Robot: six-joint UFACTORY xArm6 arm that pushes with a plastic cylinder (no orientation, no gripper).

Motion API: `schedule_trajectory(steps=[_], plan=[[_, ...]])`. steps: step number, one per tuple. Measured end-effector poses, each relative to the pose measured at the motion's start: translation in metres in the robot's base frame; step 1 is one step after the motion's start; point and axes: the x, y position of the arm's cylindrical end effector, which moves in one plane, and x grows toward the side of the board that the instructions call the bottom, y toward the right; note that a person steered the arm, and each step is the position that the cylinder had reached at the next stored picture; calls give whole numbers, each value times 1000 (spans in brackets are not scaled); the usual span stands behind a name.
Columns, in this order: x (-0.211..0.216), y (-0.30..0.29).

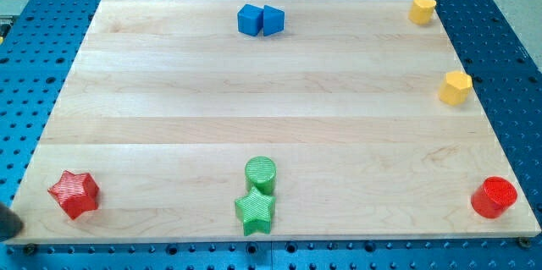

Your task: Push the red star to the center of the board

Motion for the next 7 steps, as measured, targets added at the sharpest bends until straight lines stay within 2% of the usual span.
schedule_trajectory(steps=[2, 3, 5, 7], plan=[[-6, 43], [-15, 46], [-103, 57], [-95, 43]])
